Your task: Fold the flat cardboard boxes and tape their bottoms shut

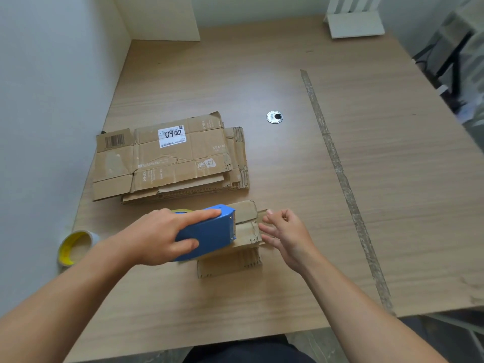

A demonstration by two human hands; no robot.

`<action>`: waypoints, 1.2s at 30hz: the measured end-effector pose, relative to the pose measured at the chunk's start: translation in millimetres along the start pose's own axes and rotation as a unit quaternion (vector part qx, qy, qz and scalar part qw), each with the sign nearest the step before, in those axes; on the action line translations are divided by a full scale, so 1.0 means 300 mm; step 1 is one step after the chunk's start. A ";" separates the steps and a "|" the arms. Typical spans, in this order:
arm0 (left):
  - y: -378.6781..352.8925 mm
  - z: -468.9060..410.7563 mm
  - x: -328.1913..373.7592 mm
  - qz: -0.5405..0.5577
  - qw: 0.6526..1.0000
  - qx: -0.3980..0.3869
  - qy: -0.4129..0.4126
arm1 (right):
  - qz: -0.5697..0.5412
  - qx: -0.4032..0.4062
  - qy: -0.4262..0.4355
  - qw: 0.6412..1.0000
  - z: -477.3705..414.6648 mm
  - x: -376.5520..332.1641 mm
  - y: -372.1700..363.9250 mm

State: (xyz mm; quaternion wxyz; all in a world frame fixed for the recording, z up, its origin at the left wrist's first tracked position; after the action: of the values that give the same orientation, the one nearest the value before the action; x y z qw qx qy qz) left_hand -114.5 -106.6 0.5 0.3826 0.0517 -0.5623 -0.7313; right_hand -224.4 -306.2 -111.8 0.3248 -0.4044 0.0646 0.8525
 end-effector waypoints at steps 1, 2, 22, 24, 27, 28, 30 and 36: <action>0.000 0.000 0.001 0.003 1.000 -0.004 0.003 | -0.002 0.003 0.001 1.000 0.003 0.002 -0.002; 0.002 -0.002 0.003 0.007 1.000 -0.008 0.005 | 0.001 0.010 0.003 1.000 0.005 0.001 -0.002; 0.017 -0.053 0.004 0.048 0.996 -0.045 0.062 | 0.143 0.052 -0.052 0.987 -0.072 0.083 -0.020; 0.015 -0.050 -0.002 0.045 0.996 -0.045 0.067 | 0.117 0.032 -0.094 0.988 -0.065 0.097 -0.039; 0.014 -0.046 -0.004 0.038 0.996 -0.050 0.071 | 0.051 0.023 -0.126 0.990 -0.077 0.099 -0.040; 0.015 -0.046 -0.004 0.034 0.996 -0.050 0.072 | 0.046 0.027 -0.122 0.991 -0.082 0.093 -0.034; 0.016 -0.046 -0.005 0.030 0.996 -0.048 0.073 | 0.063 0.037 -0.115 0.991 -0.091 0.095 -0.021; 0.006 -0.048 -0.011 0.035 0.995 -0.047 0.076 | 0.225 0.046 -0.001 0.973 -0.085 0.041 -0.033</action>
State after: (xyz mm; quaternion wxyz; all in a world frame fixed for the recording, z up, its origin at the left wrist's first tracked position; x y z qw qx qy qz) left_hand -104.1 -116.1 -4.3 0.4515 0.0699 -0.4979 -0.7371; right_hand -207.4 -301.8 -136.1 0.1430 -0.3634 0.1929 0.9001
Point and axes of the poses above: each hand's wrist, its own z-axis away from the middle knuckle, its own y-axis out of the back of the hand, x = y × z, the point moved 10 cm from there along -z, towards the middle knuckle, and after that the axes turned 1 degree about z, right-handed, at the moved point
